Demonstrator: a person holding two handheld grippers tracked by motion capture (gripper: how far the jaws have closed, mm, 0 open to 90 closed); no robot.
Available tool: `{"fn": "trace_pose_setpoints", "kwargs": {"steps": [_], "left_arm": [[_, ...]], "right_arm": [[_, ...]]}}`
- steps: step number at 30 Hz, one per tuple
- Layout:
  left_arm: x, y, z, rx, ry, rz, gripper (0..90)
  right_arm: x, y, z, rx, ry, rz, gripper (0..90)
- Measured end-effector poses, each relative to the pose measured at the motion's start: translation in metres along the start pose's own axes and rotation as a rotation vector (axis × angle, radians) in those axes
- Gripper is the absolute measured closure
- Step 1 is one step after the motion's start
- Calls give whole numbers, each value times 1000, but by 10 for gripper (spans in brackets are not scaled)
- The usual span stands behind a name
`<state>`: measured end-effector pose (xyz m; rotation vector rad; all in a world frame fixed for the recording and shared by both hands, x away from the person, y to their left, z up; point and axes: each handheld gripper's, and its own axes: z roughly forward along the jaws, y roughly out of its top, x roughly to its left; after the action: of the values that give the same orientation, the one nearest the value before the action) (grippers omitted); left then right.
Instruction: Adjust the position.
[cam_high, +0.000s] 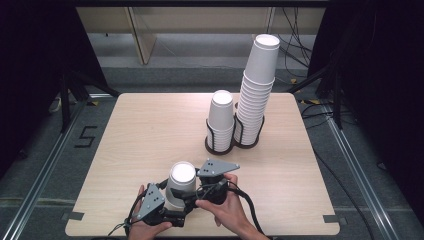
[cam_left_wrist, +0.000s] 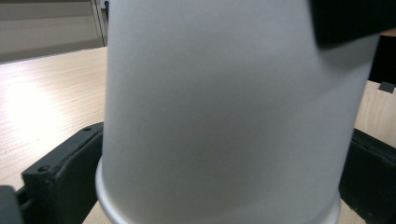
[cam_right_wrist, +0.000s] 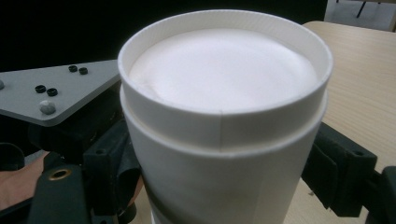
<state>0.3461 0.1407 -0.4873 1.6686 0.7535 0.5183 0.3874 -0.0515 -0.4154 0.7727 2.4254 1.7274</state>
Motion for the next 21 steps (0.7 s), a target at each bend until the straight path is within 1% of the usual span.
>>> {"fn": "trace_pose_setpoints", "kwargs": {"steps": [1, 2, 3, 5, 8, 11, 14, 15, 16, 17, 20, 21], "left_arm": [[-1, 0, 0, 20, 19, 15, 0], [-2, -1, 1, 12, 25, 22, 0], [-2, 0, 0, 28, 33, 31, 0], [-1, 0, 0, 29, 34, 24, 0], [-1, -1, 0, 30, 41, 27, 0], [-2, -1, 0, 21, 44, 24, 0], [-2, -1, 0, 23, 43, 25, 0], [-2, -1, 0, 9, 36, 23, 0], [-2, -1, 0, 9, 36, 23, 0], [-2, 0, -2, 31, 42, 28, 0], [-1, -1, -1, 28, 32, 28, 55], [0, -1, -1, 31, 30, 35, 55]], "right_arm": [[1, 0, 0, 1, -14, -3, 209], [2, 0, 0, 9, -16, 7, 209], [2, -1, 1, 3, -14, 3, 209], [3, -1, 2, 7, -11, 9, 210], [2, -1, 4, 5, -12, 13, 209], [3, -1, 4, 0, -13, 17, 209], [2, -1, 3, -8, -11, 28, 209], [1, -1, 3, -6, -8, 35, 208], [1, -1, 3, -9, -6, 44, 206], [1, -1, 3, -9, -6, 44, 206], [-1, -2, 4, -2, -15, 48, 177], [-1, -2, 4, -2, -15, 48, 177]]}}
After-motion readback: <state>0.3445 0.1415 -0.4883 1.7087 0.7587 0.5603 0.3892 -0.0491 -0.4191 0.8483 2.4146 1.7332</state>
